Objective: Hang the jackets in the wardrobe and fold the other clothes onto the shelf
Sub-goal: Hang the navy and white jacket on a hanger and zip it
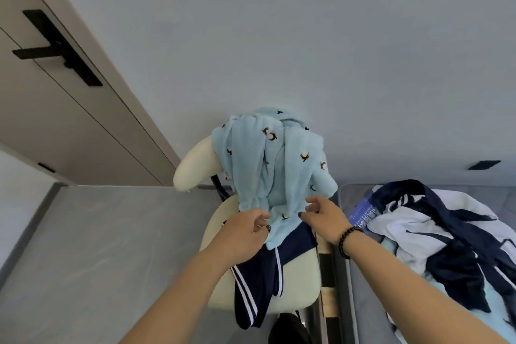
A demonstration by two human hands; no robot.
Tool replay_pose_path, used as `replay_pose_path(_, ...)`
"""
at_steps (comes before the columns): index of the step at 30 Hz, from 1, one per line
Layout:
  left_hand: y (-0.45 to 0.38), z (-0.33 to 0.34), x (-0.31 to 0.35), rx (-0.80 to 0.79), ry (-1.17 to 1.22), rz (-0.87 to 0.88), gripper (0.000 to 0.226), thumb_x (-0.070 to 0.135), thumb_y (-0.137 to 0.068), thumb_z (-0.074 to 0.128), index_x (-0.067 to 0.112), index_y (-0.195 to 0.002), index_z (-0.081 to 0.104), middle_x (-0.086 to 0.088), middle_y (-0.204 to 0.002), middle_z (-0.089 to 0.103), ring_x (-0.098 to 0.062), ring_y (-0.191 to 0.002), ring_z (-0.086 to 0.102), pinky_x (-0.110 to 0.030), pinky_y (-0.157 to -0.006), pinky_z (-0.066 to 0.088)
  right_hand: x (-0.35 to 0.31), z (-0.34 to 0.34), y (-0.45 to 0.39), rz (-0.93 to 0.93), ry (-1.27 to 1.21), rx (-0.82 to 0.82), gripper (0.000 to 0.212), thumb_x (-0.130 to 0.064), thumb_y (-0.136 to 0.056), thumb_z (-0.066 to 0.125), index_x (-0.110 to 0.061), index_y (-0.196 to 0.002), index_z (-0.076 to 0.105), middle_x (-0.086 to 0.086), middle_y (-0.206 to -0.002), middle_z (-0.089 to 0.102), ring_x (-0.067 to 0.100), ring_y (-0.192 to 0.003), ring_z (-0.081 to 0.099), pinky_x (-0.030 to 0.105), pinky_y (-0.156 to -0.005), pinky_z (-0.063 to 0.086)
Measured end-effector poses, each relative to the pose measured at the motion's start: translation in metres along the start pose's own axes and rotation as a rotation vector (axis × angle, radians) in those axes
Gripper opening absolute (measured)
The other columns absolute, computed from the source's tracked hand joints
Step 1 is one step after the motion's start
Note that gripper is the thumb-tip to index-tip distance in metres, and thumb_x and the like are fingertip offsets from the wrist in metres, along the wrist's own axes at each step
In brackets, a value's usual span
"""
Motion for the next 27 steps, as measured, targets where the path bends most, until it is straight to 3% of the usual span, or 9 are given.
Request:
replay_pose_path(6, -0.042, 0.006, 0.013, 0.034, 0.07, -0.092, 0.032, 0.021, -0.093, 0.05, 0.048, -0.11, 0.052, 0.018, -0.11, 0.063, 0.004, -0.1, 0.058, -0.012, -0.078, 0.046, -0.001, -0.031, -0.083, 0.1, -0.133, -0.009, 0.059, -0.02, -0.086, 0.066, -0.008, -0.137, 0.039, 0.011, -0.12, 0.058, 0.025, -0.109, 0.058, 0.039, -0.097, 0.047)
replay_pose_path(10, -0.063, 0.01, 0.02, 0.078, 0.107, -0.135, 0.028, 0.02, -0.095, 0.052, 0.044, -0.109, 0.055, 0.015, -0.11, 0.065, 0.001, -0.099, 0.06, -0.01, -0.075, 0.043, 0.019, -0.044, -0.111, 0.172, -0.283, 0.077, 0.042, -0.013, -0.085, 0.062, -0.003, -0.125, 0.053, 0.018, -0.113, 0.062, 0.026, -0.098, 0.061, 0.048, -0.093, 0.05)
replay_pose_path(16, -0.108, 0.07, 0.039, -0.037, 0.091, -0.131, 0.026, 0.02, -0.096, 0.052, 0.035, -0.117, 0.059, 0.015, -0.107, 0.065, 0.004, -0.096, 0.058, -0.002, -0.066, 0.042, 0.12, -0.071, -0.11, 0.263, -0.279, 0.173, 0.029, -0.015, -0.087, 0.058, -0.015, -0.116, 0.058, 0.004, -0.11, 0.064, 0.023, -0.101, 0.061, 0.043, -0.092, 0.052)
replay_pose_path(21, -0.151, 0.146, 0.059, -0.162, 0.025, -0.099, 0.027, 0.019, -0.096, 0.052, 0.032, -0.119, 0.06, 0.019, -0.102, 0.066, 0.004, -0.091, 0.06, 0.0, -0.065, 0.042, 0.236, -0.114, -0.105, 0.454, -0.277, 0.251, 0.044, -0.007, -0.087, 0.055, -0.007, -0.13, 0.043, 0.009, -0.099, 0.058, 0.026, -0.082, 0.059, 0.033, -0.075, 0.047)
replay_pose_path(24, -0.171, 0.187, 0.073, -0.238, -0.026, -0.07, 0.028, 0.02, -0.095, 0.051, 0.035, -0.117, 0.06, 0.019, -0.104, 0.066, 0.003, -0.091, 0.06, -0.003, -0.064, 0.043, 0.295, -0.134, -0.102, 0.507, -0.035, 0.234, 0.051, -0.01, -0.088, 0.055, -0.01, -0.136, 0.036, 0.015, -0.12, 0.05, 0.03, -0.098, 0.053, 0.033, -0.081, 0.042)
replay_pose_path(27, -0.189, 0.218, 0.085, -0.303, -0.091, -0.033, 0.029, 0.021, -0.094, 0.051, 0.034, -0.118, 0.06, 0.016, -0.106, 0.065, 0.001, -0.092, 0.06, -0.009, -0.07, 0.043, 0.327, -0.131, -0.112, 0.484, 0.163, 0.084, 0.047, -0.017, -0.091, 0.053, -0.017, -0.136, 0.039, 0.013, -0.141, 0.024, 0.033, -0.105, 0.051, 0.035, -0.094, 0.042)
Point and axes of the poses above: each hand's wrist, its own y-axis away from the middle knuckle, its own z-axis out of the palm, x = y × z, the point moved 8 cm from there along -y, towards the middle knuckle
